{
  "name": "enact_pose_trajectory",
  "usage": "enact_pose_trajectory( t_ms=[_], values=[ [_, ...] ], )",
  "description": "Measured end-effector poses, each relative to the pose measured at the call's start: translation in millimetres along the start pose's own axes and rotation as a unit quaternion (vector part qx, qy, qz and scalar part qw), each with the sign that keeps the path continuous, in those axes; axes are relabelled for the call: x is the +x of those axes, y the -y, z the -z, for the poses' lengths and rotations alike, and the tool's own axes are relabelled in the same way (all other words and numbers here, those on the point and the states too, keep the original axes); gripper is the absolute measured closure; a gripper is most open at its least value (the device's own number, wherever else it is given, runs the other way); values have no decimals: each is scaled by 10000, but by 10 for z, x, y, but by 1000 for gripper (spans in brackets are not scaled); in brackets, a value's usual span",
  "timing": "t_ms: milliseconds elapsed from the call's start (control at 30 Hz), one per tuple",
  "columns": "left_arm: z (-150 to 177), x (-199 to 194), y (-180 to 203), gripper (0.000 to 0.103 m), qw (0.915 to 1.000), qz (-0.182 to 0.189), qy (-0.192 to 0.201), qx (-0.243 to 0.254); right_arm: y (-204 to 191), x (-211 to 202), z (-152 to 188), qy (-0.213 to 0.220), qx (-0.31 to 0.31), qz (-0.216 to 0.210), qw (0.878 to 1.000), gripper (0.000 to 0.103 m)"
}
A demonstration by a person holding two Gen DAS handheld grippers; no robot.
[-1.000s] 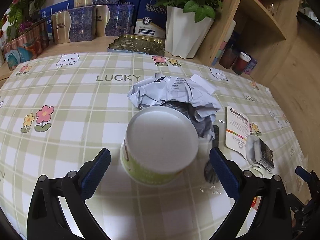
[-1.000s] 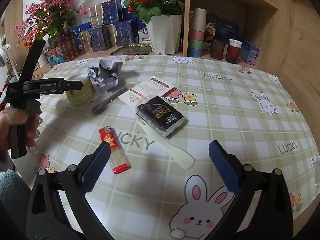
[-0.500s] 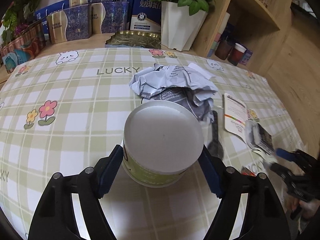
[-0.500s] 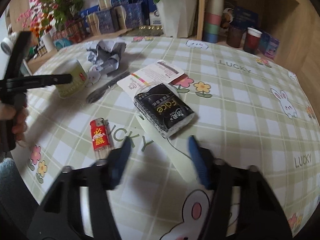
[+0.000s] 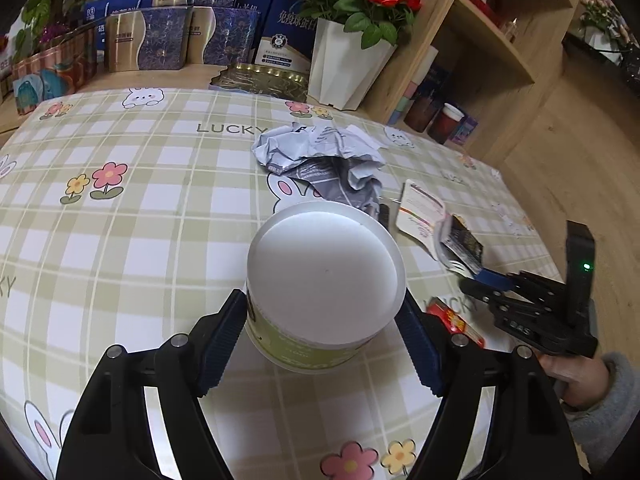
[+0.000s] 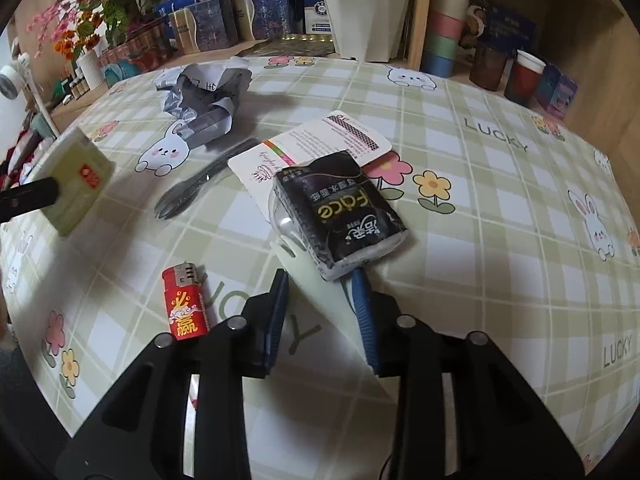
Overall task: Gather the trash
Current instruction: 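Grasp the white plastic spoon with the right tool while the left tool lifts the cup, then carry the white cup into the bin and open the left tool while the right tool holds the spoon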
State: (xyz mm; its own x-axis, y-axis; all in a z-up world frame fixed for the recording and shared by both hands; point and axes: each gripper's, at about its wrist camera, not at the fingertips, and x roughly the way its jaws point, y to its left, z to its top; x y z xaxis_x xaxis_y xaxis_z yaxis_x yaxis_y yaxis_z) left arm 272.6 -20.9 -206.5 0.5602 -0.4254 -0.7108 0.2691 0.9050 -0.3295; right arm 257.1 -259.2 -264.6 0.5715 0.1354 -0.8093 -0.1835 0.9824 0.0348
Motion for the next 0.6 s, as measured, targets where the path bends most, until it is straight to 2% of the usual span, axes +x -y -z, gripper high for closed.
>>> enact_pose_trajectory(
  t_ms=[67, 100, 167, 300, 433, 600],
  values=[
    [45, -59, 19, 30, 10000, 51, 22, -9, -4, -21, 16, -21, 38, -35, 10000, 76],
    [64, -84, 24, 30, 10000, 70, 31, -12, -14, -54, 38, -30, 44, -115, 9999, 87],
    [110, -135, 34, 30, 9999, 111, 51, -8, -31, -105, 66, 17, 77, -311, 9995, 95],
    [215, -195, 39, 30, 9999, 107, 27, 85, -11, -253, 154, 215, 407, -684, 9966, 95],
    [271, -291, 21, 30, 9999, 118, 35, 26, -32, -409, 198, 438, 670, -851, 9931, 95],
    [308, -469, 80, 30, 9998, 133, 105, 124, -142, -628, 242, 613, 709, -972, 9908, 95]
  ],
)
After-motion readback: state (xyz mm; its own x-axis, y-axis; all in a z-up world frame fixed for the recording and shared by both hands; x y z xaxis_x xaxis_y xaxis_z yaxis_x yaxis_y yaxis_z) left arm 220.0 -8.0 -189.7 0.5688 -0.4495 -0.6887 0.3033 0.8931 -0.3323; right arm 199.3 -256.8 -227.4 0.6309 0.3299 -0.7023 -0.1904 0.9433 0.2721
